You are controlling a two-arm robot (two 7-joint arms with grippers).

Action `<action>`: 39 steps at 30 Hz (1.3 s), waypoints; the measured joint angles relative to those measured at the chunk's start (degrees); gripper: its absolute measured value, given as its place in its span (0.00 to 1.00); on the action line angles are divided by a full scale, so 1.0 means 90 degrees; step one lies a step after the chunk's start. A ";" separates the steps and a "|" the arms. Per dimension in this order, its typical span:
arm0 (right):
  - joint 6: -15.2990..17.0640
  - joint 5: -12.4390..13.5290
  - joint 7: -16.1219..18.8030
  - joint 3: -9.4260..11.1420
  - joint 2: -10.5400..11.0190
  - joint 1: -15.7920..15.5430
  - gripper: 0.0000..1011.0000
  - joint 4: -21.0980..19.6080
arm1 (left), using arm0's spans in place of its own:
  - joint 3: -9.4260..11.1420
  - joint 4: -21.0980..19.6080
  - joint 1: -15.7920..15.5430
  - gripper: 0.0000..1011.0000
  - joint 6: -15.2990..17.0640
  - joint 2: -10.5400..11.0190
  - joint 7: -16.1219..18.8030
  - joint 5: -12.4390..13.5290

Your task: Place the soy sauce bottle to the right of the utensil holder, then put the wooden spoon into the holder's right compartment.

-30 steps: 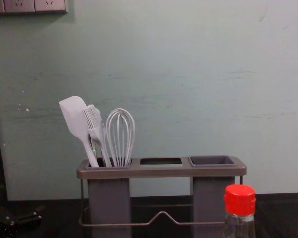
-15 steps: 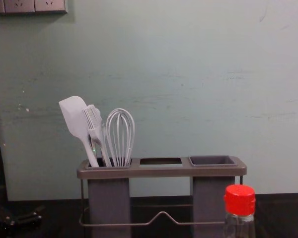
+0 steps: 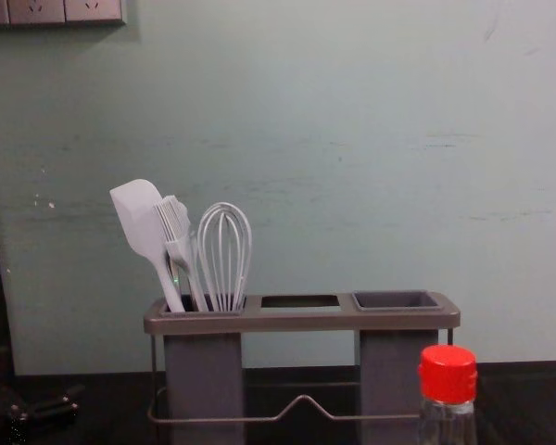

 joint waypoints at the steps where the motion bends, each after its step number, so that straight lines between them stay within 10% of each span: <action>1: 0.0030 -0.0037 0.0002 -0.0013 -0.0015 0.0018 0.99 -0.0018 | 0.0000 0.0000 0.0000 0.99 0.0000 0.0000 0.0000 0.0000; 39: 0.1526 -0.0221 0.0077 -0.0619 -0.1095 0.1340 0.99 0.0339 | 0.0000 0.0000 0.0000 0.99 0.0000 0.0000 0.0000 0.0000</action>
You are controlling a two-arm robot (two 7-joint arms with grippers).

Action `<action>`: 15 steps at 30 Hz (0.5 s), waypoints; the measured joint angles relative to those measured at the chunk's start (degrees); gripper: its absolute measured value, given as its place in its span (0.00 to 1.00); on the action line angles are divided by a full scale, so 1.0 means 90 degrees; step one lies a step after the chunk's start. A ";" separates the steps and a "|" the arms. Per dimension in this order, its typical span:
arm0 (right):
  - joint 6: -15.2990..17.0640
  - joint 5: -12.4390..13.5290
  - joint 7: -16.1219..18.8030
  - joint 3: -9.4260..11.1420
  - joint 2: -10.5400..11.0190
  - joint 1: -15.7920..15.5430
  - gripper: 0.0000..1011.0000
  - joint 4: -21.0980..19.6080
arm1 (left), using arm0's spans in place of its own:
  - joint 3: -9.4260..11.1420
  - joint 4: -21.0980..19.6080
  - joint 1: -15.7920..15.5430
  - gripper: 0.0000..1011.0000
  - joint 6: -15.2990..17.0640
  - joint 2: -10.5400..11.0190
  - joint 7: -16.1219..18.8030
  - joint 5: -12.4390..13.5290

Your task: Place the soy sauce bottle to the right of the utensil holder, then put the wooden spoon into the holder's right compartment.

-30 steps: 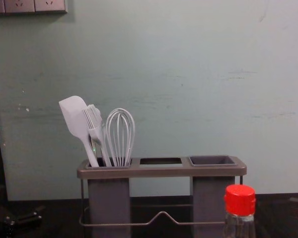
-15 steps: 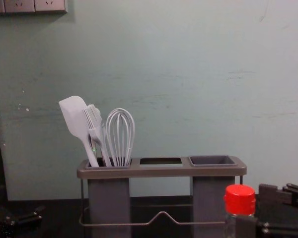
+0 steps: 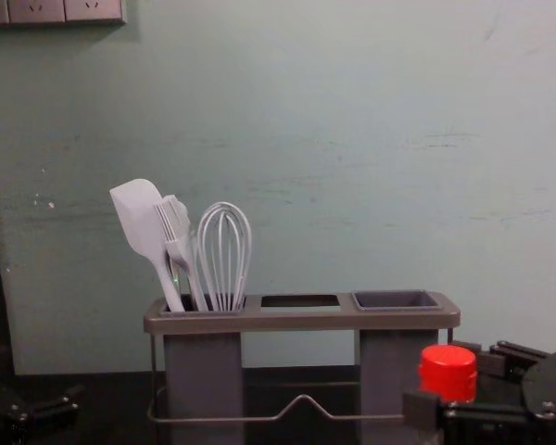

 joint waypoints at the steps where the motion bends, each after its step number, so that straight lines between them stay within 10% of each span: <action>1: 0.0011 0.0000 -0.0002 -0.0014 -0.0013 0.0020 0.99 0.0017 | 0.0000 0.0000 0.0000 0.99 0.0000 0.0000 0.0000 0.0000; 15: 0.0075 -0.0048 -0.0102 -0.0156 -0.0177 0.0239 0.99 0.0188 | 0.0000 0.0000 0.0000 0.99 0.0000 0.0000 0.0000 0.0000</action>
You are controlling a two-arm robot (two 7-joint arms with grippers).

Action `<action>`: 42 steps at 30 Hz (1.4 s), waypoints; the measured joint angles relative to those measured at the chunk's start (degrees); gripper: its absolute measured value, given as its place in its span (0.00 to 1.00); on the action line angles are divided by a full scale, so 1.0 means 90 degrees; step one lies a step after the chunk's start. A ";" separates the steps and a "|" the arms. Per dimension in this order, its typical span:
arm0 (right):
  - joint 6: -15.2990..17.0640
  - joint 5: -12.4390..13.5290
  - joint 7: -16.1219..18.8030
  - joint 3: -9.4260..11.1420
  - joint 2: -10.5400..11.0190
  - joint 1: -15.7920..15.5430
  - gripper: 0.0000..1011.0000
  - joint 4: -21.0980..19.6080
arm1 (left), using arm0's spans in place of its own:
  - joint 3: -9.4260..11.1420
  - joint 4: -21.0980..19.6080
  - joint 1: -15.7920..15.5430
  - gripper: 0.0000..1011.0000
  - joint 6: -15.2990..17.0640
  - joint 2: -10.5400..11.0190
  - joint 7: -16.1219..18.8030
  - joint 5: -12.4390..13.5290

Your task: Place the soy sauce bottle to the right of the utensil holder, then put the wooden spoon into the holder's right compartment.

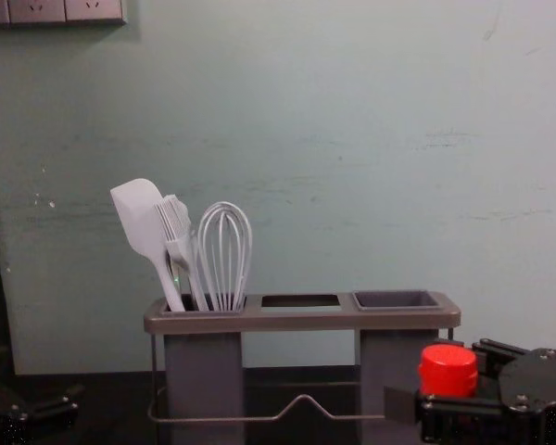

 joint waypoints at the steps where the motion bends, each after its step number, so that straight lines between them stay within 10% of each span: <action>1: -0.0001 0.0000 0.0000 0.0001 0.0002 -0.0001 0.99 0.0000 | 0.0000 0.0000 0.0000 0.99 0.0000 0.0000 0.0000 0.0000; 12: -0.0010 0.0001 0.0009 0.0011 0.0024 -0.0020 0.90 -0.0014 | 0.0000 0.0000 0.0000 0.99 0.0000 0.0000 0.0000 0.0000; 28: -0.0014 0.0004 0.0020 0.0020 0.0035 -0.0029 0.40 -0.0025 | 0.0000 0.0000 0.0000 0.99 0.0000 0.0000 0.0000 0.0000; 42: -0.0126 0.0014 -0.0063 0.0222 0.0211 -0.0274 0.38 -0.0289 | 0.0000 0.0000 0.0000 0.99 0.0000 0.0000 0.0000 0.0000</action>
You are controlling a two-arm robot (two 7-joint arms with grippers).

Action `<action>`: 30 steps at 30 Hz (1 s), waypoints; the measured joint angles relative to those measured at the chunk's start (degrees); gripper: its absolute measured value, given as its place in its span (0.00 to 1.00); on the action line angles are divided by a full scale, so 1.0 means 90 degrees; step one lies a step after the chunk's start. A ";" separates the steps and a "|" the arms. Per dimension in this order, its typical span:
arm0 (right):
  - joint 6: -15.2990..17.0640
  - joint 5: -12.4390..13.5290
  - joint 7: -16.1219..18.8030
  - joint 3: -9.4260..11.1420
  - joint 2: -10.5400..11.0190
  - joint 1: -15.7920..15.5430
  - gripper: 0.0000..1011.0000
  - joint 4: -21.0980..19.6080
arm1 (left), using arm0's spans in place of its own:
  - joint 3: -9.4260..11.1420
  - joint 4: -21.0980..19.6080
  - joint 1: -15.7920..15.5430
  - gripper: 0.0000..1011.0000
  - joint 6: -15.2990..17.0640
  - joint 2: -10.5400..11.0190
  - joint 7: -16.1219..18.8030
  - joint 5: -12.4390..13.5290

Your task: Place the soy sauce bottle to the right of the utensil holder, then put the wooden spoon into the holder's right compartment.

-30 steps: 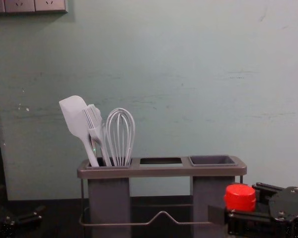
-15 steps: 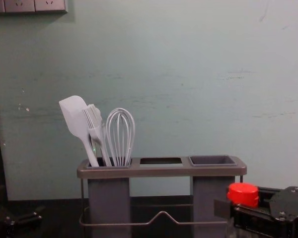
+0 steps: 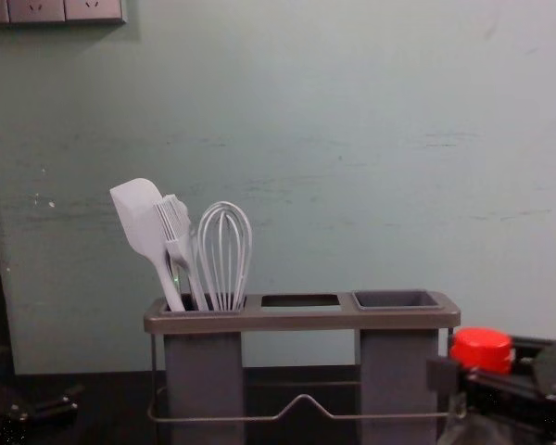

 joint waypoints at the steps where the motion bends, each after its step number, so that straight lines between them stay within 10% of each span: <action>1: -0.0013 0.0008 -0.0035 0.0070 0.0052 -0.0070 0.38 -0.0077 | 0.0000 0.0000 0.0000 0.99 0.0000 -0.0001 0.0000 0.0000; 17: -0.0116 0.0028 -0.0617 0.1117 0.0452 -0.0890 0.38 -0.0511 | 0.0000 0.0000 0.0000 0.99 0.0000 0.0000 0.0000 0.0000; 30: -0.0200 -0.0008 -0.0620 0.1303 0.0011 -0.0358 0.38 0.0277 | 0.0000 0.0000 0.0000 0.99 0.0000 0.0000 0.0000 0.0000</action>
